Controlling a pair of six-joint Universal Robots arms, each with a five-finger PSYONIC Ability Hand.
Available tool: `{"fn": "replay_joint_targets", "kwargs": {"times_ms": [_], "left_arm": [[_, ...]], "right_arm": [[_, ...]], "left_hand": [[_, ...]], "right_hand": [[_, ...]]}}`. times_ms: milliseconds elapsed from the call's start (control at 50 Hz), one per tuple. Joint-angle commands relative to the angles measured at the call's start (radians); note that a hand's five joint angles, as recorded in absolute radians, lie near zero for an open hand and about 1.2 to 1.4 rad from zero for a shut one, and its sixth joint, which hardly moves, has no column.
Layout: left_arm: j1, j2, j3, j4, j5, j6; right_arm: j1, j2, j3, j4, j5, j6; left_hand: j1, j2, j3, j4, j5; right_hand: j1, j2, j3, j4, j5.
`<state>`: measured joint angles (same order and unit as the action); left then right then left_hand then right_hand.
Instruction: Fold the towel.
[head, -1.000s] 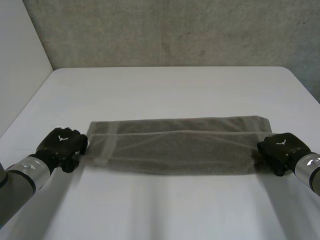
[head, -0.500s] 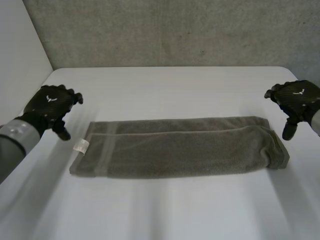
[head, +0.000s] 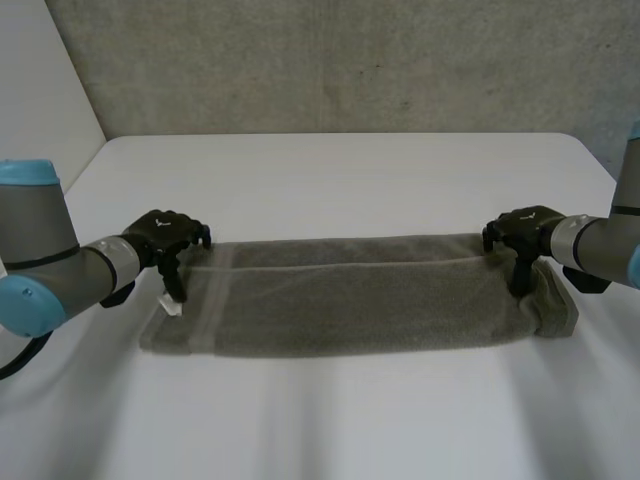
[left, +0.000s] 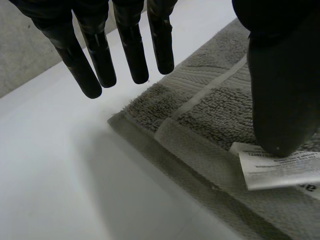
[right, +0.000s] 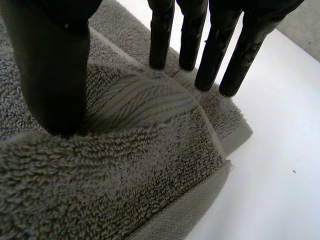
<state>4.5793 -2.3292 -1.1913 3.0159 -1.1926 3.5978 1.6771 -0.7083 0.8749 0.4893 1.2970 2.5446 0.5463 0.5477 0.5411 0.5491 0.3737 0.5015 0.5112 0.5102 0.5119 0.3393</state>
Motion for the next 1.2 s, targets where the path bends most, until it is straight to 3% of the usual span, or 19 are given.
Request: {"fn": "replay_joint_targets", "kwargs": {"times_ms": [20, 60, 120, 820, 920, 1060, 1200], "left_arm": [[0.000, 0.005, 0.006, -0.015, 0.008, -0.005], [-0.002, 0.005, 0.007, -0.015, 0.010, -0.005], [-0.002, 0.002, 0.010, -0.014, 0.010, -0.005], [-0.033, -0.062, 0.065, -0.017, -0.007, 0.002], [-0.033, -0.061, 0.073, -0.017, -0.007, 0.002], [-0.033, -0.078, 0.088, -0.017, -0.007, 0.004], [-0.033, -0.076, 0.093, -0.025, -0.012, 0.002]], "right_arm": [[0.000, 0.026, -0.037, 0.018, -0.004, 0.017], [0.000, 0.038, -0.059, 0.018, -0.007, 0.038], [0.000, 0.044, -0.070, 0.020, -0.007, 0.045], [0.009, 0.052, -0.062, 0.020, -0.018, 0.039], [0.013, 0.053, -0.060, 0.020, -0.018, 0.039], [0.013, 0.053, -0.054, 0.017, -0.018, 0.039], [0.013, 0.053, -0.051, 0.015, -0.018, 0.040]], "left_hand": [[0.064, 0.062, 0.069, 0.061, 0.062], [0.125, 0.124, 0.130, 0.122, 0.123], [0.236, 0.235, 0.241, 0.233, 0.234], [0.413, 0.411, 0.418, 0.410, 0.411], [0.586, 0.584, 0.591, 0.583, 0.584], [0.454, 0.453, 0.459, 0.451, 0.452], [0.457, 0.456, 0.462, 0.454, 0.455]], "right_hand": [[0.247, 0.237, 0.238, 0.237, 0.235], [0.448, 0.439, 0.440, 0.438, 0.436], [0.567, 0.557, 0.558, 0.556, 0.554], [0.541, 0.531, 0.532, 0.530, 0.528], [0.541, 0.531, 0.532, 0.530, 0.528], [0.546, 0.537, 0.538, 0.536, 0.534], [0.546, 0.537, 0.538, 0.536, 0.534]]}}
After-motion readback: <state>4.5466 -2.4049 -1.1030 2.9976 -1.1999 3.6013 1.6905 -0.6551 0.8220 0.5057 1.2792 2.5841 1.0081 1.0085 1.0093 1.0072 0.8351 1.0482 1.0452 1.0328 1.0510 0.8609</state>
